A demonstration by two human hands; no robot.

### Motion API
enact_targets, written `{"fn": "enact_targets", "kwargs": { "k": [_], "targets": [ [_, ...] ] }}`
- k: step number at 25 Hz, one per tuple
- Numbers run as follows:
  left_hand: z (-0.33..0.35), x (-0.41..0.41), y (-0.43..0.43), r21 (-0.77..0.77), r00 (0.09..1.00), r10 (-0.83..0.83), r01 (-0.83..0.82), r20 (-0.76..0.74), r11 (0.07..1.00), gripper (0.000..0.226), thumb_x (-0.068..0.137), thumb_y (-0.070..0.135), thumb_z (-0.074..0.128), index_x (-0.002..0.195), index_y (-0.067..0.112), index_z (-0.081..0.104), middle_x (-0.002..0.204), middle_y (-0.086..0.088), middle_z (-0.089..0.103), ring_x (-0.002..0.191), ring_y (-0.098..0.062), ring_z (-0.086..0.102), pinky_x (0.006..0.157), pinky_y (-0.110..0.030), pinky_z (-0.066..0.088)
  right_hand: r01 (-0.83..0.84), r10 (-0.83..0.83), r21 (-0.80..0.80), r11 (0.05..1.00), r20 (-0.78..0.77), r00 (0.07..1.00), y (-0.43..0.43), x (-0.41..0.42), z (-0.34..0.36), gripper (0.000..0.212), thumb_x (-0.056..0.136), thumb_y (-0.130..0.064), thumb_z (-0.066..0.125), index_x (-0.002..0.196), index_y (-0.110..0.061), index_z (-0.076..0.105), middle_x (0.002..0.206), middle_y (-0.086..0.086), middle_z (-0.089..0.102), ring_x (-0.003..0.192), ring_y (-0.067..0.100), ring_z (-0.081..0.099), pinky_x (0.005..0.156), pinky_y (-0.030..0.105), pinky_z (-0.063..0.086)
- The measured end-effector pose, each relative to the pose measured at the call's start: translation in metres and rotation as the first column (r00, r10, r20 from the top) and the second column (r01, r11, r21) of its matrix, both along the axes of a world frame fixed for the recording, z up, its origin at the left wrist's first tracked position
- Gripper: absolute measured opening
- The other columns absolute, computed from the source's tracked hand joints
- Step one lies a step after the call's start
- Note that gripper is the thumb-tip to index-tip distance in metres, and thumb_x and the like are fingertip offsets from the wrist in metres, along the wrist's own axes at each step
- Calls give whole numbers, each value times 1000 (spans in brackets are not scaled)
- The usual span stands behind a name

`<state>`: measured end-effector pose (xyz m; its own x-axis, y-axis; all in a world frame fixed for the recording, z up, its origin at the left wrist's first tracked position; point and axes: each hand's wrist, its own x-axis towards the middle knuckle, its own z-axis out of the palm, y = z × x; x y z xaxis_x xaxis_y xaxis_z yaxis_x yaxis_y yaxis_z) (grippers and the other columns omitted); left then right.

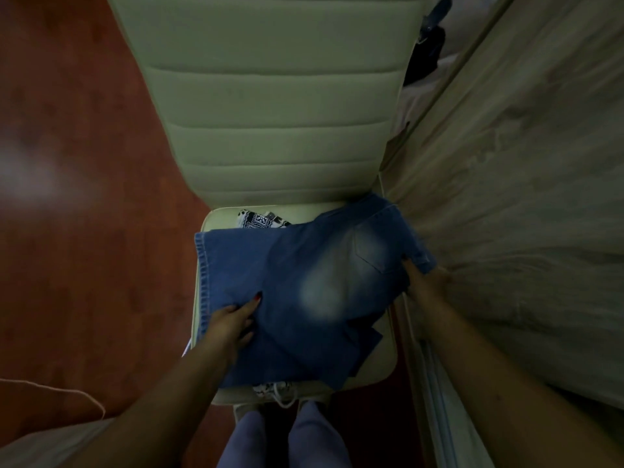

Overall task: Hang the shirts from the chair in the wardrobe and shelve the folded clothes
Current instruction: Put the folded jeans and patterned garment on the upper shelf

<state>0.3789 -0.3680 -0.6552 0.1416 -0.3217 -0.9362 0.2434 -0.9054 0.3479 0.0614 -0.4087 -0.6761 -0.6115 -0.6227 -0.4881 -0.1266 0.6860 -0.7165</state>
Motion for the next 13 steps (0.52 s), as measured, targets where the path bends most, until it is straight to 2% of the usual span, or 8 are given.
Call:
{"fn": "enact_targets", "kwargs": {
  "k": [2, 3, 5, 6, 7, 8, 11, 13],
  "targets": [
    [-2, -7, 1, 23, 999, 23, -22, -24, 999, 37, 79, 31, 73, 111, 16, 59, 113, -4, 65, 108, -24, 59, 98, -39, 45, 66, -54, -41, 997, 234, 971, -5, -2, -13, 4, 90, -20, 59, 90, -16, 57, 81, 0, 57, 70, 14, 52, 49, 14, 43],
    [-3, -12, 2, 32, 999, 22, -21, -37, 999, 41, 79, 31, 73, 114, 17, 58, 111, -3, 65, 104, -23, 60, 96, -38, 47, 99, -88, -19, 995, 320, 943, -5, -8, -26, 17, 86, -29, 63, 97, -16, 61, 91, 3, 62, 78, 17, 57, 54, 20, 47],
    [-3, -22, 6, 31, 997, 40, -38, -67, 999, 41, 80, 30, 72, 116, 18, 58, 103, -2, 66, 92, -19, 60, 84, -35, 50, 131, -139, 50, 990, 455, 879, -5, -21, -48, 65, 63, -52, 73, 116, -17, 62, 116, 4, 65, 101, 22, 61, 73, 32, 54],
    [-2, -26, 7, 16, 994, 56, -55, -89, 998, 37, 81, 29, 71, 114, 17, 59, 100, -2, 66, 87, -19, 60, 77, -33, 51, 145, -163, 74, 987, 496, 853, -3, -30, -62, 77, 55, -56, 76, 122, -19, 61, 122, 5, 63, 107, 24, 61, 82, 36, 54],
    [-2, -30, 8, -20, 991, 72, -75, -113, 997, 30, 84, 27, 68, 111, 16, 61, 101, -4, 67, 86, -19, 61, 72, -31, 50, 149, -175, 91, 985, 532, 829, -2, -35, -63, 79, 56, -53, 78, 124, -17, 60, 124, 6, 63, 109, 25, 61, 87, 38, 53],
    [-1, -33, 9, -77, 987, 87, -98, -135, 992, 25, 86, 25, 65, 109, 16, 62, 104, -5, 68, 88, -20, 63, 69, -31, 51, 152, -185, 105, 983, 548, 816, -2, -35, -55, 72, 63, -48, 79, 124, -14, 60, 123, 9, 63, 107, 25, 62, 85, 38, 54],
    [4, -35, 10, -236, 985, 76, -111, -153, 965, 31, 92, 29, 57, 120, 18, 60, 114, -5, 69, 102, -23, 65, 71, -32, 53, 216, -230, 90, 972, 538, 811, 0, -33, -24, 36, 80, -28, 72, 109, -9, 63, 103, 9, 68, 79, 18, 67, 54, 23, 53],
    [12, -32, 11, -312, 988, 24, -71, -152, 947, 32, 94, 30, 52, 124, 19, 58, 116, -1, 69, 107, -21, 65, 73, -32, 55, 266, -253, 50, 963, 517, 818, 2, -29, -7, 28, 85, -22, 67, 110, -11, 62, 94, 3, 67, 76, 14, 65, 52, 22, 49]
  ]
}}
